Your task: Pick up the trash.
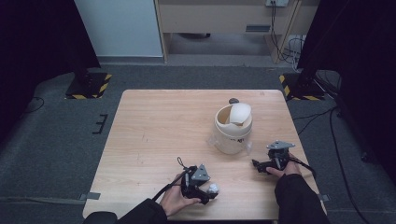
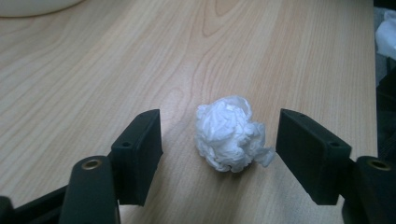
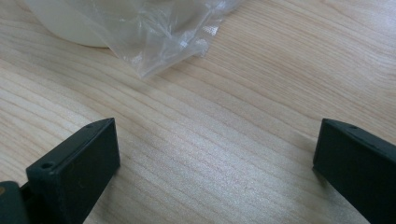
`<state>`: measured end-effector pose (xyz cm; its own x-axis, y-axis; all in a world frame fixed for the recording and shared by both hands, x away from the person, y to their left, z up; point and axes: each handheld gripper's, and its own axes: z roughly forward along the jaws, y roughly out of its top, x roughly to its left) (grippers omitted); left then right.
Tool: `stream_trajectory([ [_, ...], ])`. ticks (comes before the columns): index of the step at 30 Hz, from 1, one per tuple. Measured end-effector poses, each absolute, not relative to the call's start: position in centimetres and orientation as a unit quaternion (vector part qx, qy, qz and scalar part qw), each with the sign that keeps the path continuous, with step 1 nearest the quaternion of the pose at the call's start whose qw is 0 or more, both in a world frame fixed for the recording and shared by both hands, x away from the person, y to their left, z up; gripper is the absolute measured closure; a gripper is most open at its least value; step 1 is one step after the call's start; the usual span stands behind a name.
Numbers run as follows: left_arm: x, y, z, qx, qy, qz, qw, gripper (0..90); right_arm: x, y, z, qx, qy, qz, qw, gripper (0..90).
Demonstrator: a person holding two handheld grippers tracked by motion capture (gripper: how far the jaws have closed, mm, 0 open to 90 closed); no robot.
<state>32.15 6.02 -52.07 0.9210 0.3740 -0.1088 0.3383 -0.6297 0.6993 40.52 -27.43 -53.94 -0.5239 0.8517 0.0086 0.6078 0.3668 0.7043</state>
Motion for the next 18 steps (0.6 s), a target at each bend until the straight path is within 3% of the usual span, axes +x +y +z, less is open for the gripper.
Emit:
stream_trajectory([
  [18,32.01,5.51,-52.17,0.914,0.176,0.045,0.363,58.4,40.52,-27.43,-53.94,0.452,0.806,0.335,0.182,0.7],
])
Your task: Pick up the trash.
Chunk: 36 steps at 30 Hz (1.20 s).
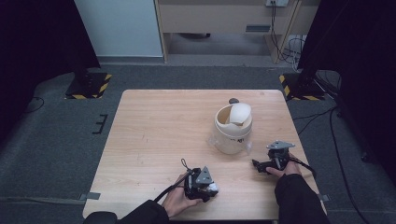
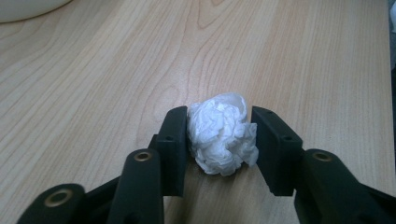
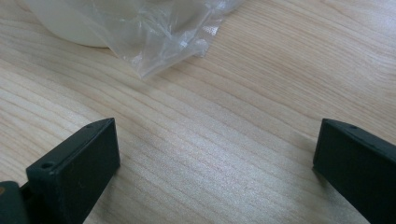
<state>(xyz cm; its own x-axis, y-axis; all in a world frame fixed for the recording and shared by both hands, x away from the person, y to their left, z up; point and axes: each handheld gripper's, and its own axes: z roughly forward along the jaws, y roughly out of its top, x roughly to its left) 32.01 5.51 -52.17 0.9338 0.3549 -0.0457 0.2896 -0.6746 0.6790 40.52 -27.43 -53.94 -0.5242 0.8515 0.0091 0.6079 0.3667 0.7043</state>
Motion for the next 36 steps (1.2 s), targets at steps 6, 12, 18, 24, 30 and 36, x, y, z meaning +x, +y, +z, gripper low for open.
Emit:
stream_trajectory([
  [6,32.2,5.7,-51.9,0.913,0.181,0.049,0.363,61.7,40.5,-27.4,-53.9,0.453,0.806,0.334,0.182,0.6],
  [12,32.7,6.6,-50.9,0.898,0.201,0.056,0.387,61.8,40.5,-27.4,-53.9,0.453,0.806,0.334,0.182,0.7],
  [18,33.1,7.4,-50.1,0.886,0.216,0.061,0.405,61.9,40.5,-27.4,-53.9,0.453,0.806,0.335,0.182,0.7],
  [24,33.3,8.0,-49.4,0.876,0.225,0.067,0.421,62.0,40.5,-27.4,-53.9,0.453,0.806,0.334,0.182,0.7],
  [30,33.7,9.2,-48.3,0.859,0.239,0.077,0.446,62.1,40.5,-27.4,-53.9,0.453,0.806,0.335,0.182,0.7],
  [36,34.1,10.9,-46.3,0.83,0.258,0.086,0.487,62.4,40.5,-27.4,-53.9,0.453,0.806,0.335,0.182,0.7],
])
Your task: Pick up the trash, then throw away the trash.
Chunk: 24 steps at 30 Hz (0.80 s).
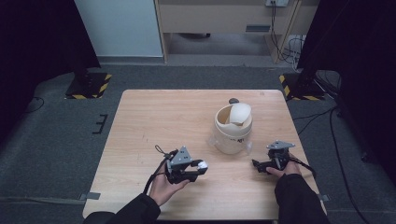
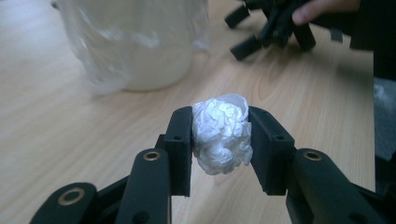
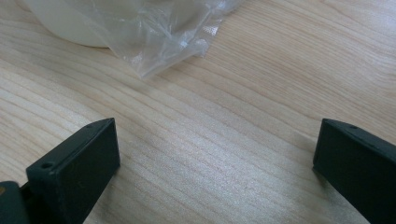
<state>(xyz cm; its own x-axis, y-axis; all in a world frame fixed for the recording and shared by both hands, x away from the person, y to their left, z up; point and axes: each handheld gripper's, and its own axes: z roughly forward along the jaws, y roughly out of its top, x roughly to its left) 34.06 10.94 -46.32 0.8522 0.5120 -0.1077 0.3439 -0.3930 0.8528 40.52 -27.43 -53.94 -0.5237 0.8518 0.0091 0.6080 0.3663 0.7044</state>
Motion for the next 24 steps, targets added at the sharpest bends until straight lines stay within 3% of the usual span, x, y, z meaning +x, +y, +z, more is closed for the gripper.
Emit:
stream_trajectory([
  [14,35.3,15.1,-43.4,0.775,0.3,0.123,0.543,62.5,40.5,-27.4,-53.9,0.453,0.806,0.335,0.182,0.7],
  [24,36.4,16.0,-41.8,0.751,0.314,0.139,0.564,62.0,40.5,-27.4,-53.9,0.453,0.806,0.335,0.182,0.6],
])
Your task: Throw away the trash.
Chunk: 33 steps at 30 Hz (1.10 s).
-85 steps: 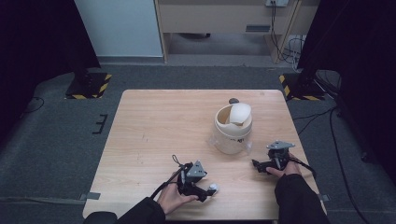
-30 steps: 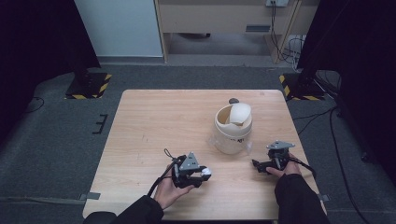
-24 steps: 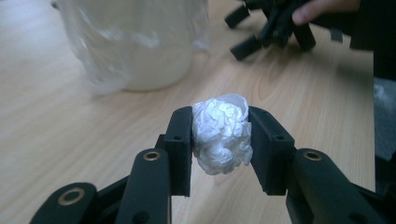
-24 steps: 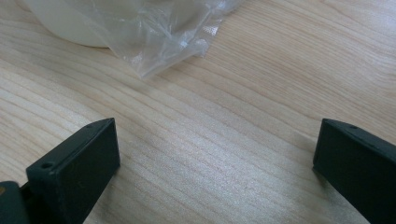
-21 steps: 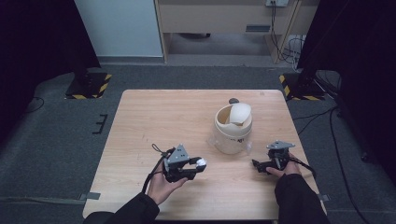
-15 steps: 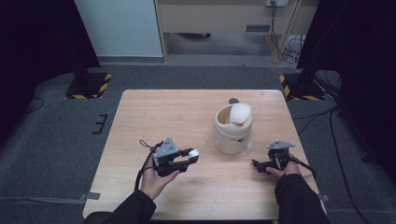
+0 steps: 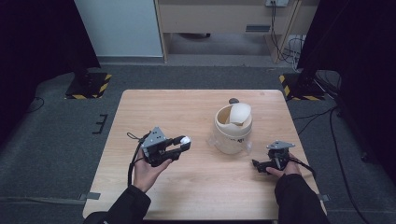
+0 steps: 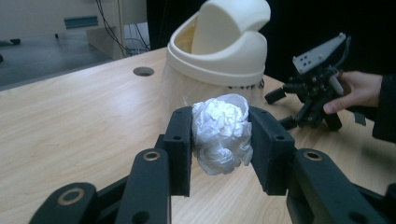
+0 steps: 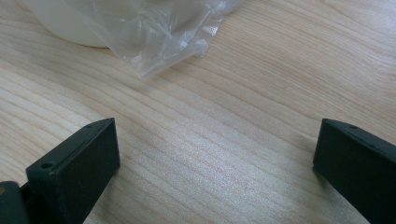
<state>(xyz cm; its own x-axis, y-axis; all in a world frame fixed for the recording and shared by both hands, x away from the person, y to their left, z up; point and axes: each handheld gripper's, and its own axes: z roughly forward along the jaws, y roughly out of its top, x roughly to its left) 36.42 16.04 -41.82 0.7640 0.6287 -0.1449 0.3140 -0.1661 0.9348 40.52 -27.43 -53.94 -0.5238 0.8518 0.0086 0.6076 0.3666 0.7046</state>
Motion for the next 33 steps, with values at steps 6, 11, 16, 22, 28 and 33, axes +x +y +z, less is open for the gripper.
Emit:
stream_trajectory([
  [6,37.5,16.3,-40.9,0.738,0.32,0.149,0.575,62.0,40.5,-27.4,-53.9,0.453,0.806,0.335,0.182,0.6],
  [11,38.6,16.0,-40.2,0.73,0.321,0.16,0.582,61.6,40.5,-27.4,-53.9,0.452,0.806,0.335,0.182,0.7],
  [16,39.5,15.5,-39.6,0.726,0.319,0.165,0.587,61.5,40.5,-27.4,-53.9,0.453,0.806,0.335,0.182,0.6],
  [22,40.7,14.6,-39.0,0.722,0.316,0.167,0.592,60.9,40.5,-27.4,-53.9,0.453,0.806,0.335,0.182,0.6],
  [28,41.5,13.9,-38.5,0.72,0.315,0.168,0.595,60.9,40.5,-27.4,-53.9,0.453,0.806,0.334,0.182,0.6],
  [33,42.3,12.8,-38.1,0.721,0.309,0.169,0.596,60.8,40.5,-27.4,-53.9,0.452,0.806,0.335,0.182,0.6],
])
